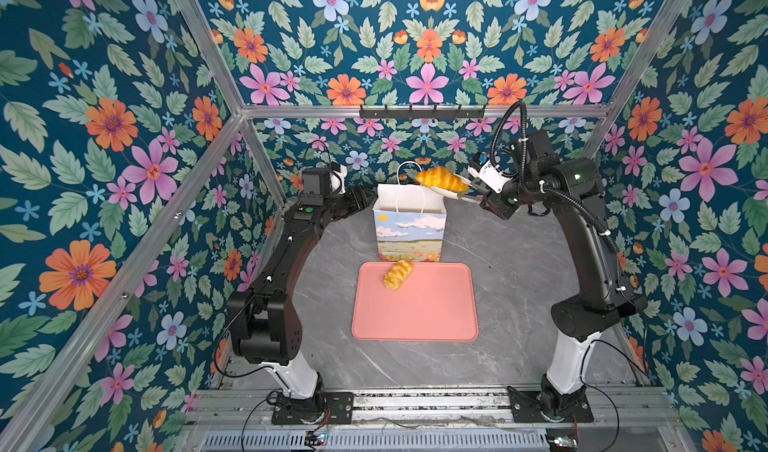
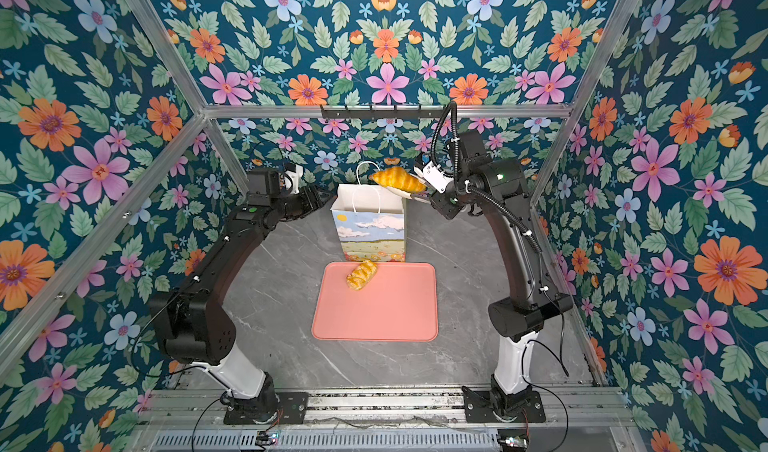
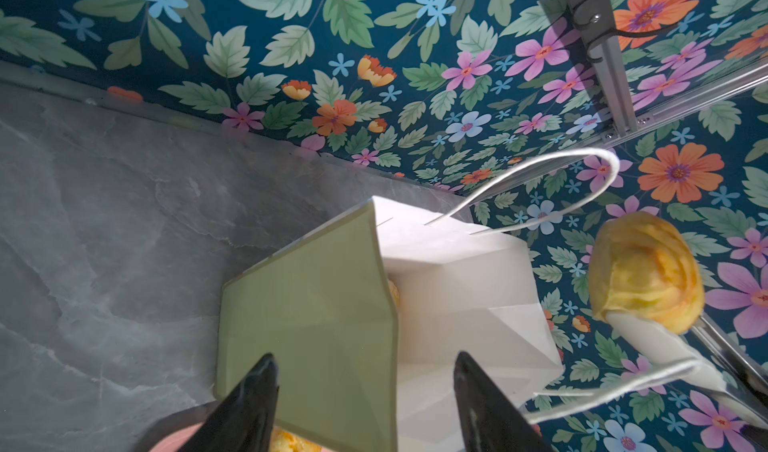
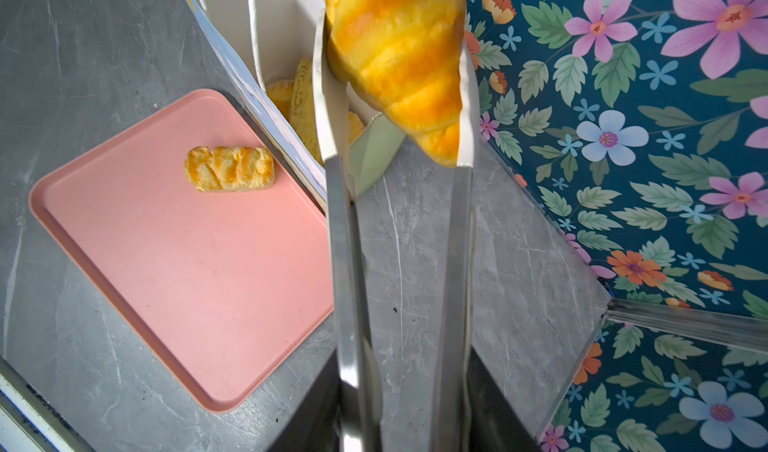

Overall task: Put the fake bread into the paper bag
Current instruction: 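Carry the croissant in the tongs up over the bag opening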

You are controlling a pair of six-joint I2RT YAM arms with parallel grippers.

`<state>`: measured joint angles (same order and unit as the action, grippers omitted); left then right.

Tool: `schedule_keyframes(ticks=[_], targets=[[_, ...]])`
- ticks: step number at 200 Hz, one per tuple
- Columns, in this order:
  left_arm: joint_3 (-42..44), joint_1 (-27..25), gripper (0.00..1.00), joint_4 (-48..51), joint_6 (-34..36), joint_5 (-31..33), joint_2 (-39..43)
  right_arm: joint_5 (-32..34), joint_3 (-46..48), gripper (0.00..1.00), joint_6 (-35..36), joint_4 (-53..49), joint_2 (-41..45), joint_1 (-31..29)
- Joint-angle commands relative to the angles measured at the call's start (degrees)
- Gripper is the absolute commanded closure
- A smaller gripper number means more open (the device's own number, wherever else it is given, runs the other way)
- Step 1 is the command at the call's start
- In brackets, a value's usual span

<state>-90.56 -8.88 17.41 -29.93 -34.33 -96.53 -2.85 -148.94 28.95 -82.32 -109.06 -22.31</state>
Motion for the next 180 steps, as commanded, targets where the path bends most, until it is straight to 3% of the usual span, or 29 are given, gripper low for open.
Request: schedule_keyframes(ticks=[1,53,180], targets=[[-2.7,-0.7,0.32,3.2,2.5,1.7,-1.3,-2.5,-1.7,0.59,-0.8,1.7,-0.6,-1.0],[-4.7,-1.4,0.32,3.2,2.9,2.0,-2.7,-7.1,-1.5,0.59,-2.0,4.0,-1.1,-2.0],[-6.7,-2.1,0.32,3.1,2.9,1.2,-4.4,-8.7,-1.6,0.59,-4.5,3.8,-5.1,-3.2]])
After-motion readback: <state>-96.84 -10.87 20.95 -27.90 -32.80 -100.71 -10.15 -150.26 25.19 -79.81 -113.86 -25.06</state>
